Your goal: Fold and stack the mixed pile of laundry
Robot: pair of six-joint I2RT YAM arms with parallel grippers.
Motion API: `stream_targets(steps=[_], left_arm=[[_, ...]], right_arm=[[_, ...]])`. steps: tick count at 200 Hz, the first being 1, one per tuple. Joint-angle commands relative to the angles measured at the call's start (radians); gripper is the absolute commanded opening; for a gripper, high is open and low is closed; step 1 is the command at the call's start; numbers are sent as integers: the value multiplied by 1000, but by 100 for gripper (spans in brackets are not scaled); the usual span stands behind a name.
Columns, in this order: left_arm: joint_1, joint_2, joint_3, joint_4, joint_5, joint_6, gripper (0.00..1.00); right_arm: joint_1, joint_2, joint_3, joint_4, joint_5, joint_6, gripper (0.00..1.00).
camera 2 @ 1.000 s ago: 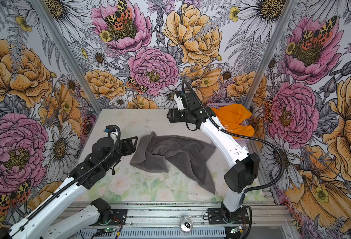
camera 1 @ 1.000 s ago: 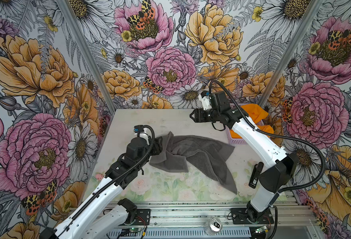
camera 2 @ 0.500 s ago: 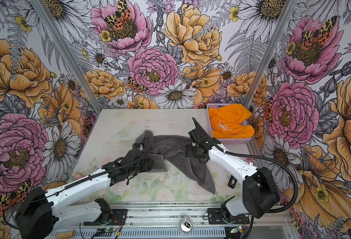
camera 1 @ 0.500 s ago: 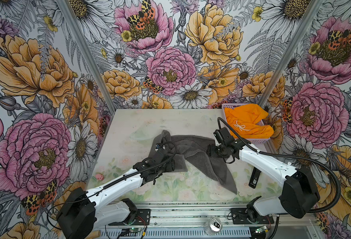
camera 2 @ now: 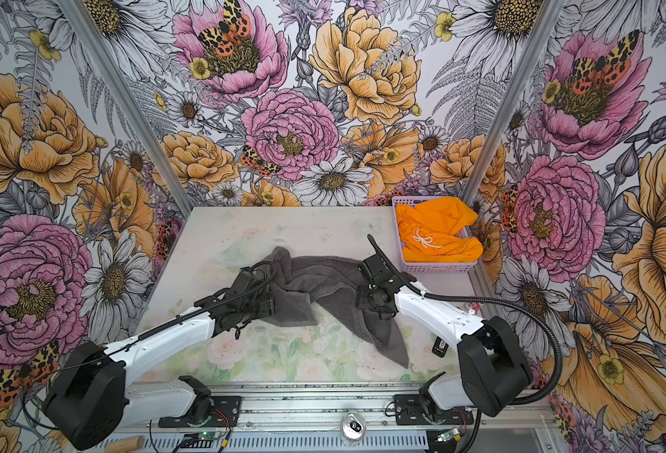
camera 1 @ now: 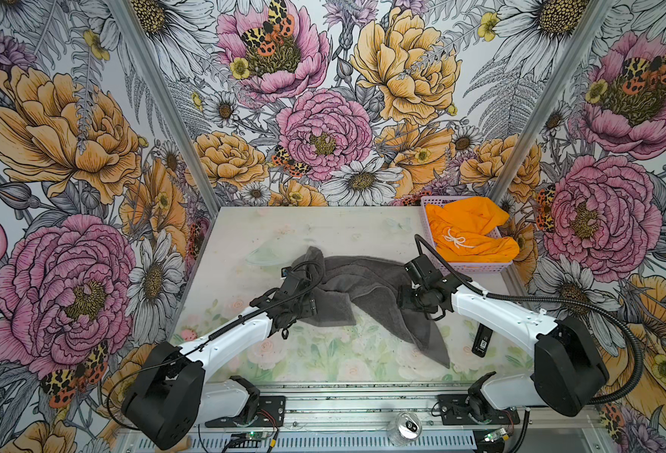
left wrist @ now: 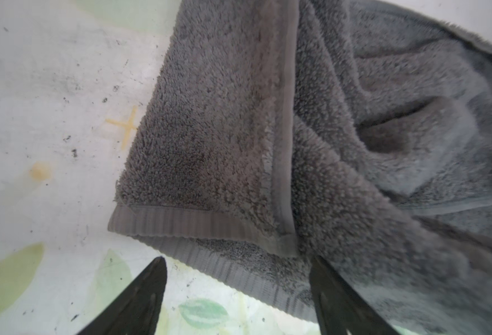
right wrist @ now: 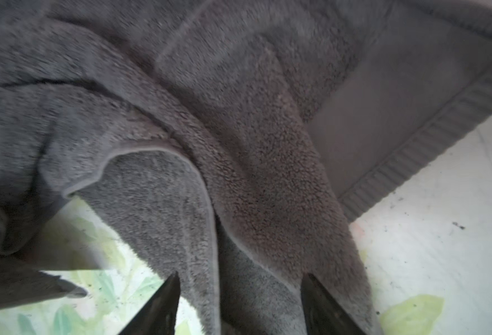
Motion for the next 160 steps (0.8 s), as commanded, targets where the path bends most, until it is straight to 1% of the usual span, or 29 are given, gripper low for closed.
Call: stream_targets(steps=[1, 21, 36, 54, 61, 81, 90, 99, 110, 135, 149, 160], left_arm=[[25, 45, 23, 84, 11, 62, 81], [59, 99, 58, 99, 13, 86, 80], [76, 125, 78, 107, 16, 106, 74], [93, 153, 93, 121, 23, 124, 64], [102, 166, 97, 125, 27, 129, 56], [126, 177, 101, 104, 30, 127, 27], [137, 162, 90, 89, 24, 118, 16], [146, 139, 72, 73, 18, 109, 8], [161, 101, 51, 37, 11, 100, 1], [182, -21, -6, -46, 17, 52, 0], [184, -101, -42, -74, 51, 3, 0], [180, -162, -68, -98, 84, -45, 0]], right_arm=[[7, 61, -25, 59, 43, 17, 67], [8, 128, 16, 81, 37, -7, 67], [7, 178, 57, 85, 38, -26, 67], [8, 246, 100, 91, 37, -48, 66], [8, 274, 121, 93, 37, -56, 66], [6, 370, 198, 93, 43, -89, 65], [5, 417, 245, 93, 44, -106, 65], [1, 469, 297, 89, 43, -123, 64], [-7, 537, 374, 79, 41, -138, 63], [-33, 693, 590, 42, 36, -164, 62], [-47, 788, 751, 8, 32, -181, 62], [-53, 849, 883, -23, 23, -202, 63]])
